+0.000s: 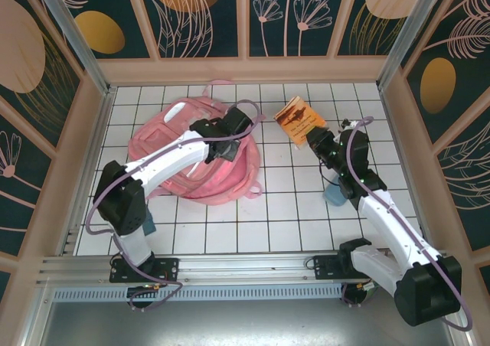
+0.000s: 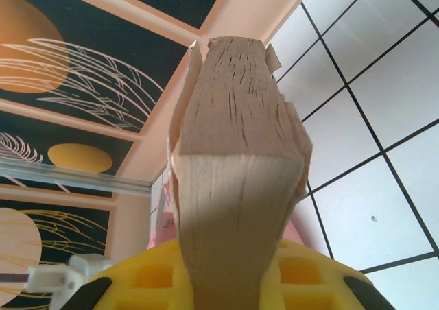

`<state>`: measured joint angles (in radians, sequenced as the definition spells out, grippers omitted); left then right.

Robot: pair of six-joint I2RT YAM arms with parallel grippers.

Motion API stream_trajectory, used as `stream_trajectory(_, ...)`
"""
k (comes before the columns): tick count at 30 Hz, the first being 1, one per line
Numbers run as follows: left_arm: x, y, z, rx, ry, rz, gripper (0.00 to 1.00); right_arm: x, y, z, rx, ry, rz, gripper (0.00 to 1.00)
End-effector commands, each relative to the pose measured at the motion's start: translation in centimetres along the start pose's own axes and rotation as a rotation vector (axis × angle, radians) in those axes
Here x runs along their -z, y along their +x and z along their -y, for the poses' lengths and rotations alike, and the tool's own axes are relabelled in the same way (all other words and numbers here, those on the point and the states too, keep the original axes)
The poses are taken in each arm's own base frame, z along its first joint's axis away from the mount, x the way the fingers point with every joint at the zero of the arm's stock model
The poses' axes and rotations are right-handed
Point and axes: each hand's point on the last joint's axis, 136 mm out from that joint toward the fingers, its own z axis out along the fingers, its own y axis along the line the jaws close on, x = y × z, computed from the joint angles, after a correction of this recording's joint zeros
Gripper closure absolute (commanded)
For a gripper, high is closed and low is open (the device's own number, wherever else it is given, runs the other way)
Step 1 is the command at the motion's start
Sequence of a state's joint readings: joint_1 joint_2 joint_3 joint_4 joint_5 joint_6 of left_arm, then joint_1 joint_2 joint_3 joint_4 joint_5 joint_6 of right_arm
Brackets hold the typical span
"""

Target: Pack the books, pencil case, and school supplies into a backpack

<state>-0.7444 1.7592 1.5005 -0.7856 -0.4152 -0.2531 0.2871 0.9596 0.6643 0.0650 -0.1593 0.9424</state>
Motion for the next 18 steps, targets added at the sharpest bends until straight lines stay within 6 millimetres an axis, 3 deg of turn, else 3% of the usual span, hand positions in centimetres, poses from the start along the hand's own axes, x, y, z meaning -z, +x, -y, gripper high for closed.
stream_trajectory(1, 4.6, -3.8, -4.3, 0.13, -0.112, 0.187, 1.0, 0.9, -0.3, -1.9, 0.056, -0.084, 0.001, 0.87)
stream_trajectory(7, 8.9, -7.3, -6.0, 0.287, -0.08, 0.415, 1.0, 0.5, 3.0, -4.9, 0.101, -0.266, -0.196, 0.87)
stream_trajectory(11, 11.3, -9.6, -6.0, 0.369, -0.006, 0.549, 1.0, -0.5, 5.7, -5.6, 0.088, -0.313, -0.305, 0.87)
stream_trajectory(18, 12.8, -12.0, -4.9, 0.376, 0.091, 0.627, 1.0, -2.1, 10.5, -6.9, 0.069, -0.359, -0.437, 0.87)
